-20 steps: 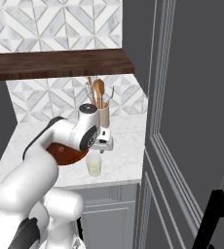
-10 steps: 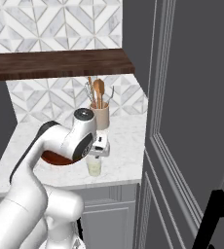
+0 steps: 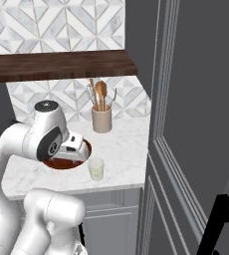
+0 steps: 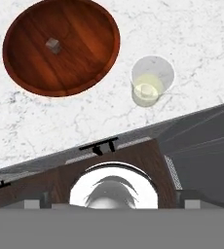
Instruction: Grab a lemon wedge from the fridge and one ice cube from the ice bowl, and put them in the glass of lemonade.
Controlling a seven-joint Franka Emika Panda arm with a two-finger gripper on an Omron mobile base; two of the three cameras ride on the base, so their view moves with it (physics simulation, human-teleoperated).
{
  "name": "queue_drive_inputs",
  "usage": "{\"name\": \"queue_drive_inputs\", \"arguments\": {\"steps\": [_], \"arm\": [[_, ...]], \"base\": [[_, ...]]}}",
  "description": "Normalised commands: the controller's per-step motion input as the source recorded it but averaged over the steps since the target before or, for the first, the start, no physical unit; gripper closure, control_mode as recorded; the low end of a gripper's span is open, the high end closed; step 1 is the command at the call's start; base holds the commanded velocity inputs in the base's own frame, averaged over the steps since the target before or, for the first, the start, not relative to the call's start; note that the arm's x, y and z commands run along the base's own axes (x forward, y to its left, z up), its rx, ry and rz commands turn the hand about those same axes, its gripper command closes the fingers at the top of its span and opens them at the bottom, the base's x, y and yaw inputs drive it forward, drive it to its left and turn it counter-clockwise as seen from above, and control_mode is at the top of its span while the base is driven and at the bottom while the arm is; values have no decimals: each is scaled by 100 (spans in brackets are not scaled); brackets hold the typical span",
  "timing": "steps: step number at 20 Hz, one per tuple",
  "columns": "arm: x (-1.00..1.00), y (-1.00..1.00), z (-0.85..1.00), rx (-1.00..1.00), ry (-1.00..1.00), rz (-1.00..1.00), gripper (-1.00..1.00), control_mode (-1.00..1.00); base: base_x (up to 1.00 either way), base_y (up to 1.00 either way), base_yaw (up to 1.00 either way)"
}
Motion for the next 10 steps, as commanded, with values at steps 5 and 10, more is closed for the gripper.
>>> {"name": "queue_drive_inputs", "arguments": {"steps": [5, 10], "arm": [[-40, -15, 0, 2, -3, -16, -100, -100], [0, 0, 0, 0, 0, 0, -100, 100]], "base": [[0, 0, 0], [-5, 0, -1]]}}
